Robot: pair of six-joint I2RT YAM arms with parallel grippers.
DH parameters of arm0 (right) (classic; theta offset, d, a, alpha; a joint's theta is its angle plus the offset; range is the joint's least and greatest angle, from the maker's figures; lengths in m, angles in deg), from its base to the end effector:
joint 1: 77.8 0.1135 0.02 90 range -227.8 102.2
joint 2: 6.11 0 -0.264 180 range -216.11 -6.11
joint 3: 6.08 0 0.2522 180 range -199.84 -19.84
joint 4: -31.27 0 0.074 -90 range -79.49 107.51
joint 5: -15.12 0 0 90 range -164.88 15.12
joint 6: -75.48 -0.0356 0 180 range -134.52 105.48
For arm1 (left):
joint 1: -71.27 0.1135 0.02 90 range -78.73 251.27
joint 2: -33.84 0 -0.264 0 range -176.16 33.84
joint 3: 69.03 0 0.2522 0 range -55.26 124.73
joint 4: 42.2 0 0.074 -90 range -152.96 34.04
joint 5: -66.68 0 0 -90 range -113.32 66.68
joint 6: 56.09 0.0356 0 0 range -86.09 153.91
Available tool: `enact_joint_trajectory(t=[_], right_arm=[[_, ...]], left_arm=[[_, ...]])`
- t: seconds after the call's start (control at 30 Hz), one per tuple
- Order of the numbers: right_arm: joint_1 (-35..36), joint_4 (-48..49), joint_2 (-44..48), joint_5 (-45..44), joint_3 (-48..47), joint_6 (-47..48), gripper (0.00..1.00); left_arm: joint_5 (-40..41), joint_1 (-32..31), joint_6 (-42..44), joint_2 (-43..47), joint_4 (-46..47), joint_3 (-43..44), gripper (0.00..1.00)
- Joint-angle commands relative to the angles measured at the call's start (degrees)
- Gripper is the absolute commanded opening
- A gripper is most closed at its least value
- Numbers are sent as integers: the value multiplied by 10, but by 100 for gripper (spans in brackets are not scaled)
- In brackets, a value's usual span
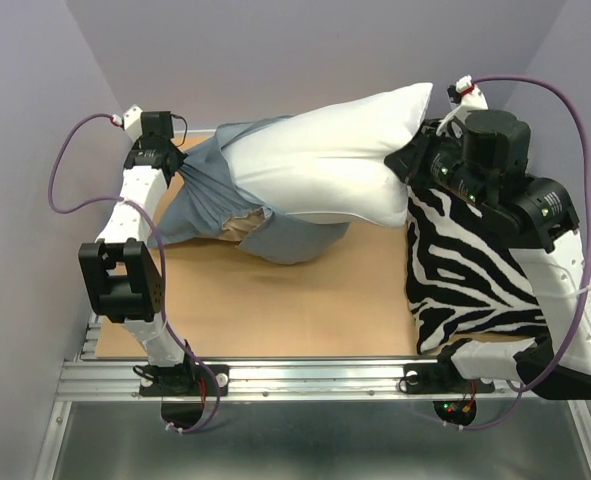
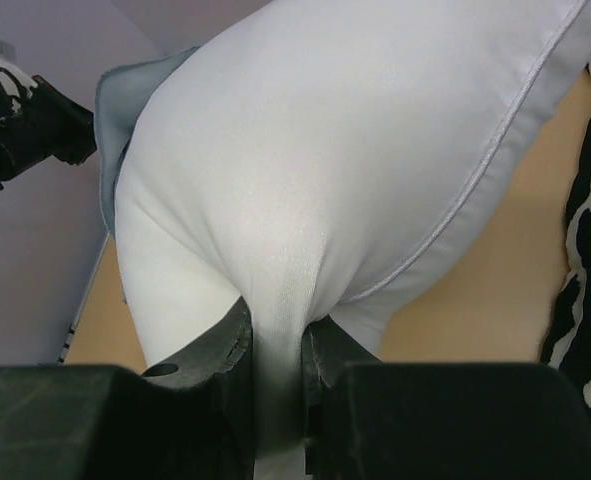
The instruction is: Remove the pillowcase from the pillow
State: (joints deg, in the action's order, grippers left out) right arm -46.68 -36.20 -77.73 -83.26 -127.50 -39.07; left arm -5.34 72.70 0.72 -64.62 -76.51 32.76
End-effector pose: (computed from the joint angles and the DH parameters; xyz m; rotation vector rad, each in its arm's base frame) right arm 0.1770 0.1008 0.5235 -0.0073 1.9102 0.5275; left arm 0.4027 0.0210 0.3338 -0.7945 1.9249 -0.0056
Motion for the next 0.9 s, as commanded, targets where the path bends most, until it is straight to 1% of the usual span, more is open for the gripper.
enact_joint_trajectory(t=[0.0,0.03,0.07,0.1,0.17,0.2,0.23,0.27,0.3,0.33,0.37,0.4,0.43,0.47,0.5,0.53,0.57,0.6,0.63,0.67,0.7,0.73,0.77,0.8,0.83,0.87], right_arm=[[-29,81,80,-156,-118,49,1],[-29,81,77,-150,-112,44,1],[-29,83,75,-141,-94,41,1],[-29,85,63,-113,-85,36,1],[-29,85,49,-88,-57,29,1],[-29,89,44,-75,-43,26,1],[-29,101,45,-58,-23,21,1],[-29,109,46,-52,14,18,1],[-29,125,52,-52,38,14,1],[-29,134,56,-52,58,10,1],[-29,140,59,-54,75,8,1],[-29,146,61,-54,106,6,1],[-29,154,61,-52,116,0,1],[-29,156,60,-51,125,-1,0],[-29,159,60,-45,140,-3,1],[-30,164,59,-44,147,-5,0],[-29,164,60,-43,151,-6,0],[-29,167,60,-43,155,-6,1],[-29,170,60,-42,161,-6,1],[-29,172,60,-42,162,-6,1],[-29,172,60,-42,164,-6,0],[-29,174,60,-43,165,-6,1],[-29,175,60,-41,166,-6,1],[-29,176,60,-40,167,-5,1],[-29,176,60,-39,168,-6,0],[-29,177,60,-39,170,-6,1]], left_arm=[[218,47,106,14,75,1,0],[231,35,120,17,78,-3,0],[231,24,131,21,79,-8,0],[218,16,154,29,83,-19,0],[156,-2,165,46,80,-26,0],[128,-7,169,58,84,-43,0],[49,-13,201,72,101,-59,12],[15,-35,215,88,124,-71,20],[-2,-53,225,112,123,-77,26],[-1,-71,233,120,116,-75,32],[-1,-108,238,128,95,-73,39],[-4,-121,233,146,84,-75,43],[-2,-134,221,159,80,-93,46],[-6,-144,205,176,80,-108,61],[-18,-151,172,211,90,-146,66],[-23,-152,150,229,90,-163,69],[-24,-153,129,249,92,-183,69],[-26,-156,84,292,105,-205,70],[-24,-165,61,313,106,-247,70],[-15,-175,36,333,109,-268,70],[-11,-188,18,370,118,-291,70],[12,-209,-18,384,119,-328,70],[21,-221,-41,414,112,-345,70],[21,-228,-82,429,117,-386,70],[17,-237,-82,443,122,-408,70],[18,-256,-124,472,130,-429,70]])
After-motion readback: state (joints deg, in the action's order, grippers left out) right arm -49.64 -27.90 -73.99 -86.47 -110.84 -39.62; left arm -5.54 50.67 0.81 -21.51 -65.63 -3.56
